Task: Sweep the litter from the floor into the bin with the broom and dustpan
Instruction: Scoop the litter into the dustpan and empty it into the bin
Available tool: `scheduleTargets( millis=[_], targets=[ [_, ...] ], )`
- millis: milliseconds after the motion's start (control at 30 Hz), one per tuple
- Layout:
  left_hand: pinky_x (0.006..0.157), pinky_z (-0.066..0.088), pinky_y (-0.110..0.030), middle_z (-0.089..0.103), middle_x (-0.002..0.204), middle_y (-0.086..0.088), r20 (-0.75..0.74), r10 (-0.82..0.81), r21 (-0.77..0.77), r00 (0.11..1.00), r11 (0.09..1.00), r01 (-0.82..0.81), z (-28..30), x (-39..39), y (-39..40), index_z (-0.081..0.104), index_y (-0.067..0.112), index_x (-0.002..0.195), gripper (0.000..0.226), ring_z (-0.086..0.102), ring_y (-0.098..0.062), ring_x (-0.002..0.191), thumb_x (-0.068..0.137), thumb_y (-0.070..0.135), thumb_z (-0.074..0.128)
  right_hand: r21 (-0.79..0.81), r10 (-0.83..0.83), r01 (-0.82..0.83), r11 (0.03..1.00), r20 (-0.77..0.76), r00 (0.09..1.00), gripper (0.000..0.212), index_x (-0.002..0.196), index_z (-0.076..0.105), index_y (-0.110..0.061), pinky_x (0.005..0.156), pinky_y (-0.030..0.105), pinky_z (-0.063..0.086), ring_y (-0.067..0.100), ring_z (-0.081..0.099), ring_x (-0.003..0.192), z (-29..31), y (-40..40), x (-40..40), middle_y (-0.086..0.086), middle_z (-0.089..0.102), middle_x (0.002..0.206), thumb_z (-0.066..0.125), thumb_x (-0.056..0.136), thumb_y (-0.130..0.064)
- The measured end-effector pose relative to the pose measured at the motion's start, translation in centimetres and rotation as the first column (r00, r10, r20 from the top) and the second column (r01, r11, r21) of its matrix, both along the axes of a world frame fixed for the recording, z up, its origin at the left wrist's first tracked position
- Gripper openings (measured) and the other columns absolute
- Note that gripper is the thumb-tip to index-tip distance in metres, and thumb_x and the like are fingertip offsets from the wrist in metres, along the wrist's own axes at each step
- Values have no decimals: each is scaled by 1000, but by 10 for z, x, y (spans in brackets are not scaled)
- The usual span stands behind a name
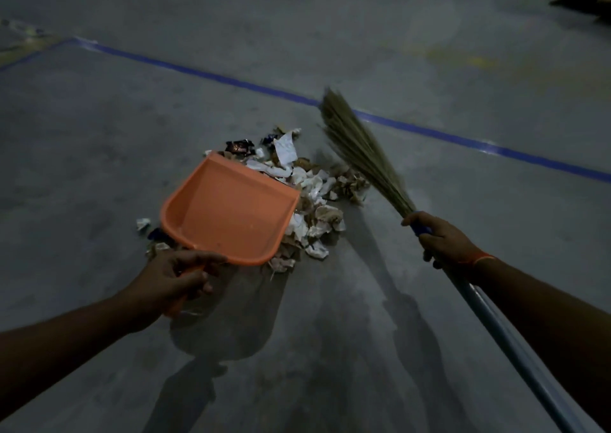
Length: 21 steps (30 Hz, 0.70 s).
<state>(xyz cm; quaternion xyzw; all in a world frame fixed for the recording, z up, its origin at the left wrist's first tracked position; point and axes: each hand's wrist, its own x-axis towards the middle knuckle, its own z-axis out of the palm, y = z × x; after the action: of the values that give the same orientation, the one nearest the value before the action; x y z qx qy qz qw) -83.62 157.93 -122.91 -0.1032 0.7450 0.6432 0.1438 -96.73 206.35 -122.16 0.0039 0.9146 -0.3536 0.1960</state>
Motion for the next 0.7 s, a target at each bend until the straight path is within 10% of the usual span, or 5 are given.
scheduleTargets(
  millis=[700],
  targets=[
    [58,56,-21,76,107,-11,175,-12,58,985,998,1,-47,68,-31,74,15,113,38,70,-19,72,92,-11,55,27,-148,148,989,-14,989,10,104,61,-31,50,34,49,27,58,54,-4,86,69,16,57,85,52,100,-28]
  ],
)
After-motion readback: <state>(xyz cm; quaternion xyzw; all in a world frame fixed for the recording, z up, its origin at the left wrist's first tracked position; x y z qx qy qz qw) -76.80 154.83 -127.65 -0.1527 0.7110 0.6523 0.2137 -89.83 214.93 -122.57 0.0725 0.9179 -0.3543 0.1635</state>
